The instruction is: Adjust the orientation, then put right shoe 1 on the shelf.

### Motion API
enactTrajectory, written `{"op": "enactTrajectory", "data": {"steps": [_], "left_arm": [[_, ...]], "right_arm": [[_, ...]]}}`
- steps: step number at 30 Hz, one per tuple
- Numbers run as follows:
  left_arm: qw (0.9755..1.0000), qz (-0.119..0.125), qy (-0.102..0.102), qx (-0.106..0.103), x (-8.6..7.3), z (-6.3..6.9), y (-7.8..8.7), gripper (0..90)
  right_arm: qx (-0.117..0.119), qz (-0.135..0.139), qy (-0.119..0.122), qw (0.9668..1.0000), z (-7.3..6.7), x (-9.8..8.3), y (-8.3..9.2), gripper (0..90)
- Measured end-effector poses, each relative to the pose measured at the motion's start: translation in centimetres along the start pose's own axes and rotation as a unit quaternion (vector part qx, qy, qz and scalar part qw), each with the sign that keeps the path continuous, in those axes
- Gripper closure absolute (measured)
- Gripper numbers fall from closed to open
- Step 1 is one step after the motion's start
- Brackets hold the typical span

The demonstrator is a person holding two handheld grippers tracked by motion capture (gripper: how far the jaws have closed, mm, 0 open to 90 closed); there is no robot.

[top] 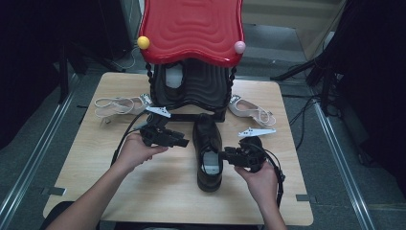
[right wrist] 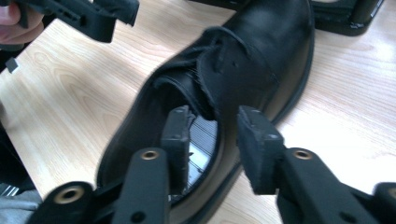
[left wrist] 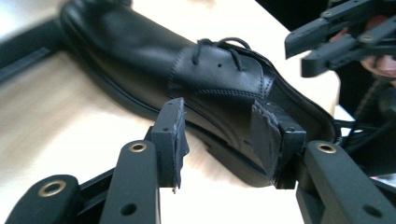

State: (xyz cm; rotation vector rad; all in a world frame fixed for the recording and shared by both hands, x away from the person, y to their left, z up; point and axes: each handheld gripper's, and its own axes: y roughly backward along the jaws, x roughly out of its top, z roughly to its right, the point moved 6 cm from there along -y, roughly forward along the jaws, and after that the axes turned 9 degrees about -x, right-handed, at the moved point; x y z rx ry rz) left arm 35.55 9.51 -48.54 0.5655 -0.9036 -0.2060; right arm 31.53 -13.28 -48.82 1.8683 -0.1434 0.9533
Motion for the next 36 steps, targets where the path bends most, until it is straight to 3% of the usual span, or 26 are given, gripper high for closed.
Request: {"op": "enactTrajectory", "data": {"steps": [3, 5, 10, 19, 27, 36], "left_arm": [[0.9999, 0.009, -0.004, -0.004, 0.1, 0.3, 0.7, 68.5], [0.9997, 0.017, -0.019, 0.002, 0.2, 0.3, 1.2, 76.0], [0.9996, 0.006, -0.026, 0.011, 0.4, 0.4, 2.1, 82.4], [0.9993, 0.021, -0.025, 0.015, 2.8, 0.5, 4.1, 83.9], [0.9982, 0.032, -0.037, 0.034, 6.3, 0.3, 5.6, 85.7], [0.9966, 0.036, -0.057, 0.047, 9.7, 1.0, 7.0, 84.8]], "right_arm": [[0.003, -0.007, -0.026, 0.9996, -0.8, 0.3, 0.1, 58.3], [0.015, -0.016, -0.050, 0.9985, -1.2, 0.5, 0.2, 59.8], [0.017, -0.023, -0.034, 0.9990, -2.3, 0.8, 0.2, 63.6], [0.024, -0.047, -0.021, 0.9984, -3.7, 1.3, -0.6, 64.7], [0.022, -0.066, -0.004, 0.9975, -5.0, 1.3, -1.4, 64.6], [0.015, -0.074, 0.013, 0.9971, -5.6, 1.2, -2.7, 63.5]]}}
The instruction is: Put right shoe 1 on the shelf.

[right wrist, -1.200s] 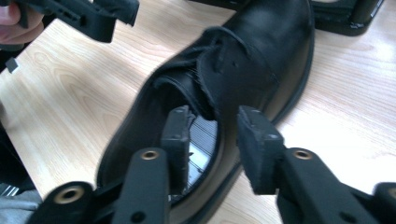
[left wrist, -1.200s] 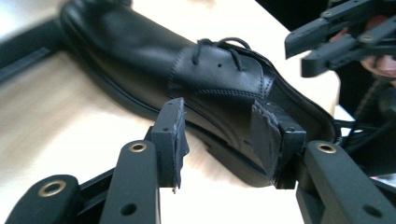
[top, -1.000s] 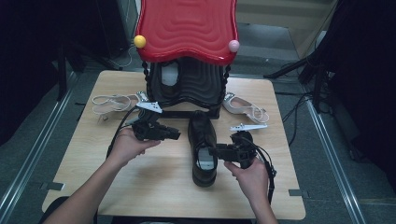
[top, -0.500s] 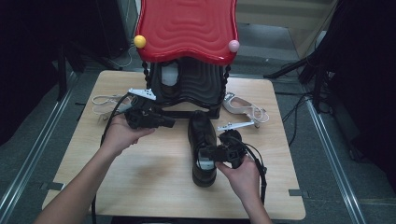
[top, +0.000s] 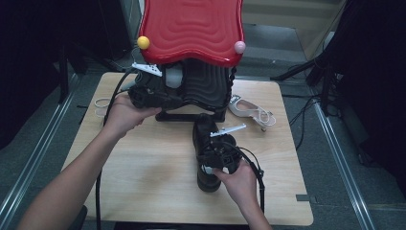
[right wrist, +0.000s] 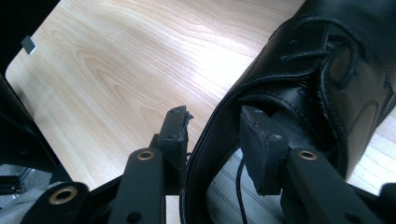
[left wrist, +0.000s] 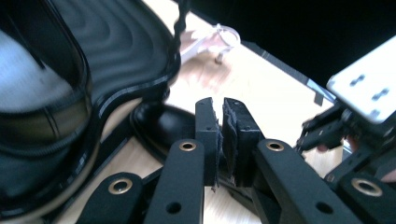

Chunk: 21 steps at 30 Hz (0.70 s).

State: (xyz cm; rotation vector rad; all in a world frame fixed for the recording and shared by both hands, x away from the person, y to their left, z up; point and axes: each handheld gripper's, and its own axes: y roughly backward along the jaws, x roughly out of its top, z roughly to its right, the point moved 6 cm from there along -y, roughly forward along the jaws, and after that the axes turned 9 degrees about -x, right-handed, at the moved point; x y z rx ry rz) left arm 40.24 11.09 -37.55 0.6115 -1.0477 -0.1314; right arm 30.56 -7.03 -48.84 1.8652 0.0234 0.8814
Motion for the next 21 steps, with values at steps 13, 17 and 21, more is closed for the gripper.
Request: {"op": "enactTrajectory", "data": {"steps": [13, 17, 21], "left_arm": [[0.9996, 0.008, -0.018, 0.021, 4.1, -0.5, 2.0, 85.9], [0.9996, 0.014, -0.017, 0.015, 5.4, -0.5, 2.7, 85.9], [0.9997, 0.023, -0.006, 0.002, 7.1, -0.7, 3.4, 86.0]], "right_arm": [[-0.018, -0.031, 0.005, 0.9993, -0.3, -0.3, -2.6, 62.5], [-0.024, -0.038, 0.008, 0.9990, -0.3, -0.4, -3.3, 61.7], [-0.031, -0.052, 0.004, 0.9982, -0.4, -0.5, -4.2, 60.5]]}}
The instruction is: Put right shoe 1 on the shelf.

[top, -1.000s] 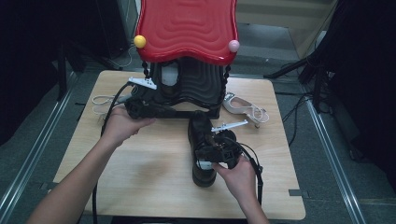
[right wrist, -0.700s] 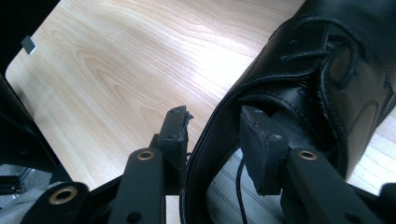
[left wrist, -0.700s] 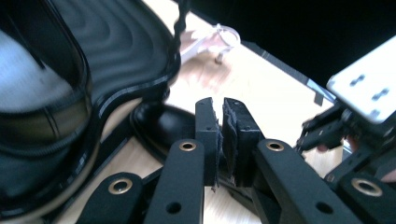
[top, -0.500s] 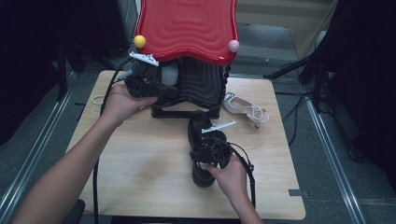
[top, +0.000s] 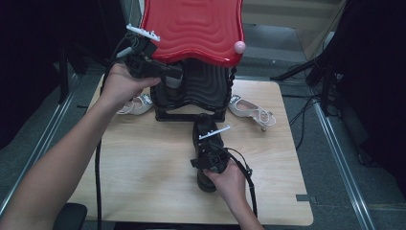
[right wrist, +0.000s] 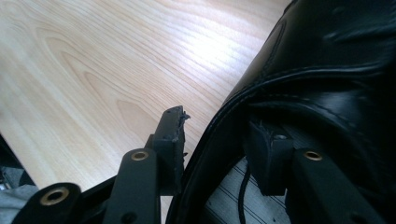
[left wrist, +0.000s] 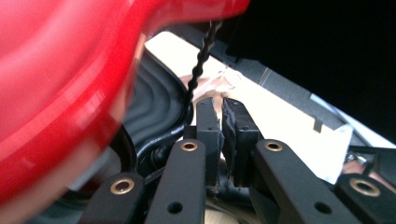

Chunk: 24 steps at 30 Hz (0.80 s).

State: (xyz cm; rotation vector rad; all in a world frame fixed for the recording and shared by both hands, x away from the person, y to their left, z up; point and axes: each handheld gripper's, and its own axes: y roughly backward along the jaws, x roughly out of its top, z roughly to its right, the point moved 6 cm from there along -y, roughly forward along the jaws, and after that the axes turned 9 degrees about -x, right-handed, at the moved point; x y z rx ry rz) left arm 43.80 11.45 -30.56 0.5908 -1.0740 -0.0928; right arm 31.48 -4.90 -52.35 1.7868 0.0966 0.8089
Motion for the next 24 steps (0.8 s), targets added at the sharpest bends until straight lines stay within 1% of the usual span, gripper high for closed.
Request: {"op": "enactTrajectory", "data": {"steps": [2, 3, 4, 6, 8, 10, 11, 13, 15, 17, 19, 20, 21, 24], "left_arm": [[1.0000, 0.000, -0.001, 0.008, 0.7, -0.1, 0.3, 86.2], [0.9999, 0.001, -0.004, 0.012, 1.0, -0.2, 0.6, 86.3], [0.9998, 0.004, -0.005, 0.017, 1.4, -0.2, 0.7, 86.4], [0.9995, 0.002, -0.011, 0.031, 2.2, -0.3, 1.1, 86.5], [0.9992, 0.004, -0.015, 0.037, 3.0, -0.4, 1.4, 86.4], [0.9985, 0.002, -0.021, 0.050, 3.7, -0.5, 1.6, 86.2], [0.9984, 0.001, -0.017, 0.053, 3.9, -0.5, 1.6, 86.1], [0.9979, -0.004, -0.018, 0.062, 4.5, -0.7, 1.5, 86.0], [0.9974, -0.008, -0.015, 0.070, 4.8, -0.9, 1.3, 86.0], [0.9973, -0.007, -0.011, 0.072, 5.1, -1.2, 1.0, 86.2], [0.9966, -0.001, -0.010, 0.082, 5.3, -1.5, 0.7, 86.2], [0.9963, -0.002, -0.011, 0.085, 5.3, -1.6, 0.6, 85.4], [0.9955, -0.006, -0.009, 0.094, 5.2, -1.7, 0.4, 84.3], [0.9951, -0.003, -0.006, 0.098, 5.3, -2.0, 0.3, 85.8]], "right_arm": [[-0.002, -0.013, -0.006, 0.9999, -0.1, 0.0, -0.5, 61.2], [-0.005, -0.014, -0.008, 0.9999, -0.1, 0.0, -0.6, 61.5], [-0.007, -0.011, -0.005, 0.9999, -0.1, 0.0, -0.8, 61.3], [-0.009, -0.012, -0.008, 0.9999, -0.1, 0.1, -0.8, 60.8], [-0.010, -0.012, -0.009, 0.9998, -0.1, 0.1, -0.9, 61.1], [-0.008, -0.011, -0.012, 0.9998, -0.1, 0.1, -0.9, 61.5], [-0.005, -0.010, -0.014, 0.9998, -0.1, 0.1, -1.0, 61.7], [-0.002, -0.010, -0.017, 0.9998, 0.0, 0.1, -1.0, 62.6], [0.000, -0.011, -0.019, 0.9998, 0.0, 0.1, -1.0, 63.6], [0.001, -0.012, -0.023, 0.9997, 0.0, 0.1, -1.0, 65.0], [0.000, -0.013, -0.025, 0.9996, 0.0, 0.0, -1.0, 66.7], [-0.002, -0.015, -0.026, 0.9995, 0.0, 0.0, -0.9, 67.7], [-0.004, -0.016, -0.027, 0.9995, 0.0, 0.0, -0.9, 68.4], [-0.004, -0.018, -0.032, 0.9993, 0.0, 0.0, -0.9, 69.8]]}}
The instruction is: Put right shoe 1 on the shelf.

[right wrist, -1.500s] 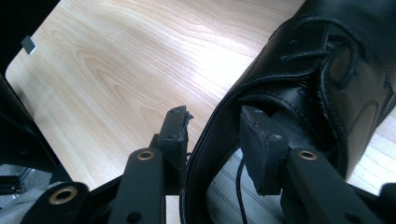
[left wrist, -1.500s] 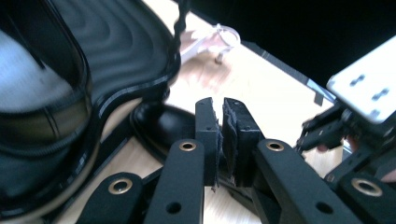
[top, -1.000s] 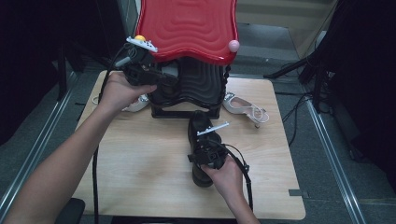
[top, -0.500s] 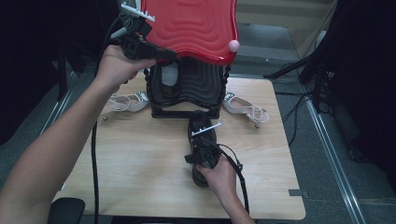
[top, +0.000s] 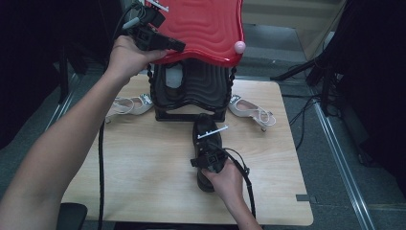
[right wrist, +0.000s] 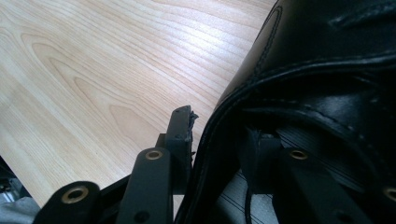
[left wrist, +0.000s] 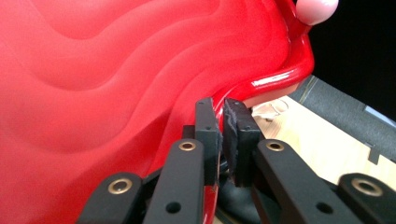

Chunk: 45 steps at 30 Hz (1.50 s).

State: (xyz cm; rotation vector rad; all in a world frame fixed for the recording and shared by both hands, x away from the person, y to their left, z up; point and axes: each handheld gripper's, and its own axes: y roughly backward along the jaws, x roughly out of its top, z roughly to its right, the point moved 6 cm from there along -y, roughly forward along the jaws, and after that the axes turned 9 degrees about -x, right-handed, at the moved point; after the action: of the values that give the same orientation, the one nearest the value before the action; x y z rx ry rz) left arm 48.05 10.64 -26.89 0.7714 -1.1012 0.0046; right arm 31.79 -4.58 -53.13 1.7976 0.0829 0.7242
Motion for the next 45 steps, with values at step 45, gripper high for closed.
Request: {"op": "enactTrajectory", "data": {"steps": [45], "left_arm": [[1.0000, 0.003, -0.001, -0.006, -0.1, -0.3, -0.1, 87.5]], "right_arm": [[0.057, 0.046, 0.005, 0.9973, 3.0, 1.0, 9.1, 87.7]]}}
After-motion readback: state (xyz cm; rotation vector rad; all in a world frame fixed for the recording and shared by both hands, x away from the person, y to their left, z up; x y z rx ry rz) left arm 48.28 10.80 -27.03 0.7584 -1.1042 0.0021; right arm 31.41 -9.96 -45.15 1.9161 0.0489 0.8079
